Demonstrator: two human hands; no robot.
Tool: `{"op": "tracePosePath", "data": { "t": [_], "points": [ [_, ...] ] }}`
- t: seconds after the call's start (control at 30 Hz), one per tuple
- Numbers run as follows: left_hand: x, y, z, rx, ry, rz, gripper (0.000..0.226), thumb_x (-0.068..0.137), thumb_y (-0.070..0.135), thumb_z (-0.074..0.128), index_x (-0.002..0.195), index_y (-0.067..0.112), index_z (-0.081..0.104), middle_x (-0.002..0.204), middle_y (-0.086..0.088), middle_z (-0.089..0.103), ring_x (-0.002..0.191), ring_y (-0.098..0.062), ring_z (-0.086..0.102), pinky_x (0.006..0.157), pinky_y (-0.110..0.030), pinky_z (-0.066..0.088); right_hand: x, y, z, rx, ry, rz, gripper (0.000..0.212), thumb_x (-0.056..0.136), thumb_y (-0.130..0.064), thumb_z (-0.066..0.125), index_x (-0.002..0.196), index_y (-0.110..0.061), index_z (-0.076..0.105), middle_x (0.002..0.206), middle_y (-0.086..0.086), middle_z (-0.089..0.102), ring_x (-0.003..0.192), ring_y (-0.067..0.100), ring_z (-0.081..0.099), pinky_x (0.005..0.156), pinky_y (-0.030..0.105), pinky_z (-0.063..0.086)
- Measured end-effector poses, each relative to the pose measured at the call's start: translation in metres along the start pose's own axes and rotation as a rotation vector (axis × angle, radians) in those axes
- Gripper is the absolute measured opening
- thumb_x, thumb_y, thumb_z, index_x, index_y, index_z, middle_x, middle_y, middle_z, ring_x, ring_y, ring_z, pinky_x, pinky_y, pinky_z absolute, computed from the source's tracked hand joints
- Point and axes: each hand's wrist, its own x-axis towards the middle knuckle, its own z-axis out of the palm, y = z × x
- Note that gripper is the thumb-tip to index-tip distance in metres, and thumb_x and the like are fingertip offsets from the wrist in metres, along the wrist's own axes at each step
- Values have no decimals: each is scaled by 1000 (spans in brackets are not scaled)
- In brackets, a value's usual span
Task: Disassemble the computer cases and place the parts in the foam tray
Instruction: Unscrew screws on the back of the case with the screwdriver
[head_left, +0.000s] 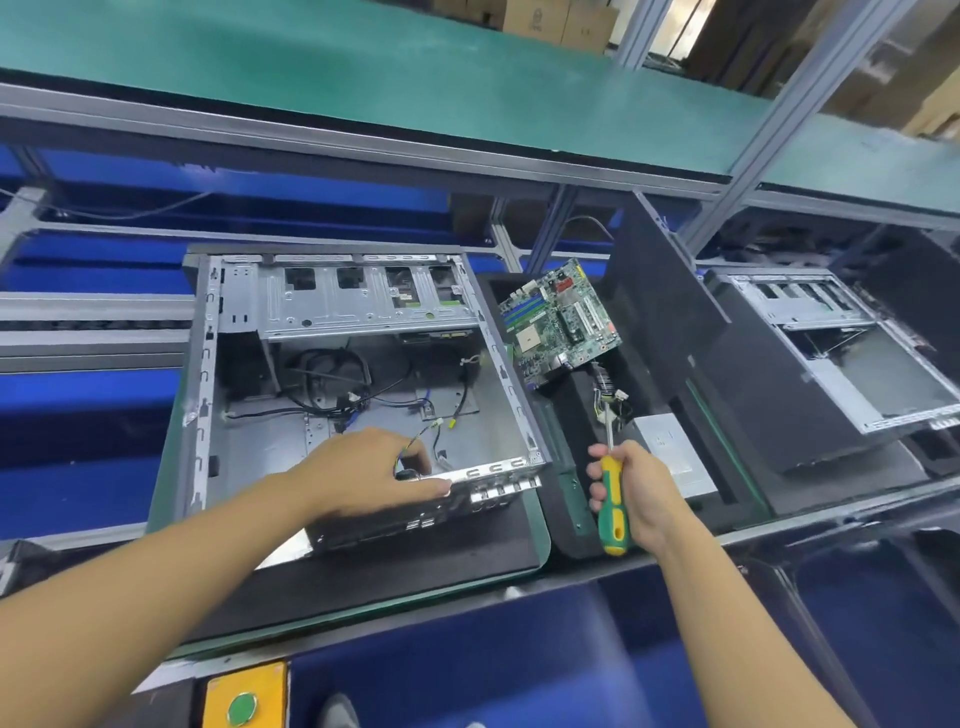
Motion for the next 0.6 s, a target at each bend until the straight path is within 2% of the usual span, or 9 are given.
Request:
{"op": "tracePosePath", "data": {
  "t": [0.07, 0.17, 0.27, 0.37, 0.43, 0.53, 0.6],
  "points": [
    [-5, -5, -3, 3, -64, -13, 49, 65, 95, 42, 96, 60, 56, 92, 34, 60, 82, 14, 54, 67, -21, 40, -15, 5, 11, 47, -83, -35, 21, 96, -15, 37, 103, -8, 56, 66, 5, 52, 48, 18, 42, 47, 30, 41],
    [-17, -19, -13, -35, -257, -57, 63, 62, 88, 59, 114, 53, 54, 99, 31, 59, 89, 8, 57, 71, -20, 43, -38, 9, 26, 111, -209, -102, 19, 98, -14, 42, 109, -6, 56, 75, 9, 57, 55, 19, 45, 52, 34, 44],
    [-33, -32, -21, -30, -369, -96, 51, 72, 69, 69, 114, 44, 55, 100, 24, 64, 91, -3, 63, 82, -28, 50, -60, 15, 41, 124, -341, -151, 18, 100, -15, 49, 112, -5, 58, 85, 12, 66, 59, 19, 52, 54, 32, 49],
    [-44, -35, -20, -96, -321, -131, 34, 83, 41, 70, 115, 34, 61, 102, 12, 69, 94, -14, 65, 88, -35, 52, -78, 31, 55, 103, -432, -196, 17, 105, -16, 46, 114, -8, 57, 94, 17, 71, 62, 20, 57, 57, 31, 52],
    [-48, -33, -20, -80, -291, -135, 36, 82, 25, 69, 116, 34, 60, 101, 10, 69, 91, -16, 64, 85, -33, 52, -88, 47, 61, 75, -479, -200, 18, 107, -20, 42, 117, -12, 54, 93, 19, 71, 61, 23, 58, 57, 34, 53],
    [-53, -30, -21, 47, -287, -149, 44, 80, 20, 70, 120, 35, 57, 100, 9, 68, 90, -14, 63, 83, -33, 52, -102, 72, 64, -26, -532, -179, 16, 108, -25, 40, 116, -18, 52, 79, 14, 65, 53, 24, 55, 53, 32, 50],
    [-54, -30, -18, 131, -220, -157, 42, 78, 22, 71, 117, 33, 57, 98, 9, 67, 89, -15, 62, 79, -32, 52, -106, 88, 66, -90, -544, -143, 19, 109, -26, 40, 115, -18, 55, 73, 8, 59, 50, 21, 49, 50, 29, 46]
  ]
}}
